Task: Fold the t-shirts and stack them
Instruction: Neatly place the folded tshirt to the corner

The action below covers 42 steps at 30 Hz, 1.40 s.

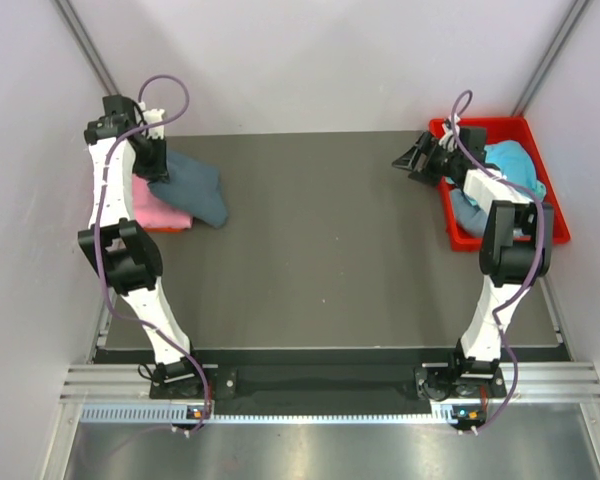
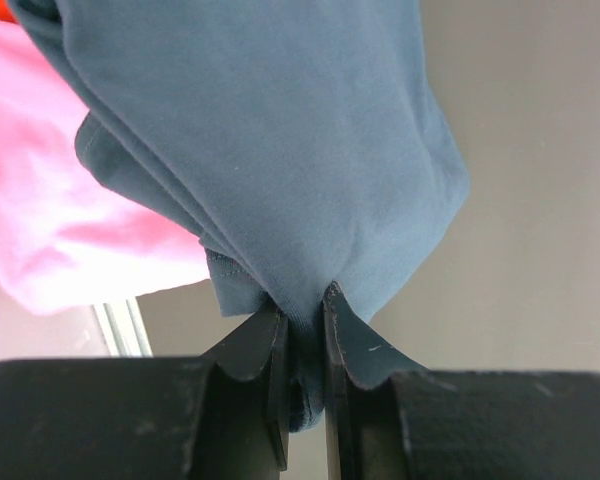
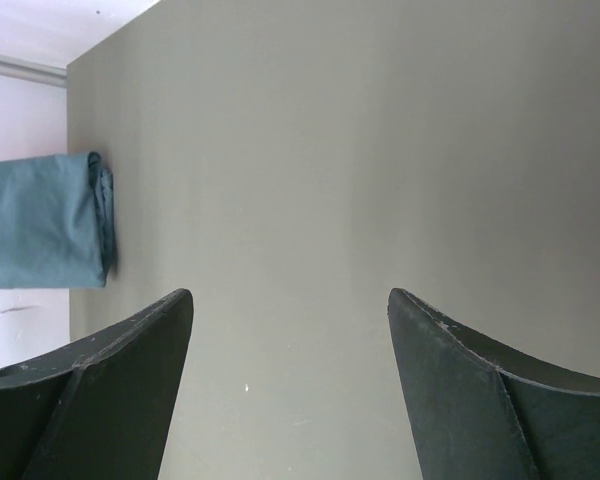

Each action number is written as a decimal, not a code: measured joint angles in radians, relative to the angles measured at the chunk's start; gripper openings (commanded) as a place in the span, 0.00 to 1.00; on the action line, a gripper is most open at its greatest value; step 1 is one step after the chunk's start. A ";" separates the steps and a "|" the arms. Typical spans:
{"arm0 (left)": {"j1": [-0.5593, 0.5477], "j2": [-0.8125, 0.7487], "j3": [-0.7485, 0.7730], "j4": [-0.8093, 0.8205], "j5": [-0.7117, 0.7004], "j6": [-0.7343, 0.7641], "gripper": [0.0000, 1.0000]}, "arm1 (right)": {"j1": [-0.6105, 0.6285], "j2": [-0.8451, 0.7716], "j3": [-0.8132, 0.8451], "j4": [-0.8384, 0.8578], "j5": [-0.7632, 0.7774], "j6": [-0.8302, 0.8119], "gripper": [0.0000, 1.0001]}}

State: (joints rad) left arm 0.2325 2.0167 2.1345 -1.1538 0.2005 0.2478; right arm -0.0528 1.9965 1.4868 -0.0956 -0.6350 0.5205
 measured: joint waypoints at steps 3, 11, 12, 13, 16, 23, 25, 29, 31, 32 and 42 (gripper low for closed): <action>0.011 0.000 0.011 -0.001 -0.008 0.006 0.00 | 0.005 0.012 0.000 0.000 -0.003 0.004 0.79; 0.017 0.000 0.022 -0.006 -0.016 0.015 0.00 | 0.012 0.029 0.000 0.001 -0.003 0.005 0.79; 0.017 0.000 0.022 -0.007 -0.016 0.016 0.00 | 0.012 0.029 0.000 0.001 -0.003 0.005 0.79; 0.018 0.000 0.022 -0.007 -0.016 0.017 0.00 | 0.013 0.029 0.000 0.000 -0.003 0.005 0.79; 0.018 0.000 0.023 -0.007 -0.019 0.017 0.00 | 0.014 0.030 0.000 0.001 -0.003 0.006 0.79; 0.021 0.000 0.039 -0.013 -0.031 0.018 0.00 | 0.027 0.044 0.000 0.003 -0.003 0.010 0.78; 0.024 -0.004 0.044 -0.014 -0.034 0.018 0.00 | 0.029 0.047 0.000 0.005 -0.004 0.014 0.78; 0.029 -0.015 0.045 -0.014 -0.042 0.023 0.00 | 0.033 0.052 0.000 0.007 -0.005 0.017 0.78; 0.029 -0.021 0.045 -0.015 -0.045 0.026 0.00 | 0.033 0.056 0.000 0.008 -0.006 0.021 0.78; 0.029 -0.024 0.045 -0.016 -0.047 0.027 0.00 | 0.033 0.058 0.000 0.008 -0.006 0.023 0.78; 0.056 -0.039 0.053 -0.021 -0.070 0.049 0.00 | 0.033 0.060 0.000 0.026 -0.007 0.026 0.78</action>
State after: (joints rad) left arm 0.2890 1.9774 2.1880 -1.1748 0.1307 0.2966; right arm -0.0196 2.0567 1.4868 -0.0700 -0.6422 0.5465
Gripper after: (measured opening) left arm 0.177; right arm 0.784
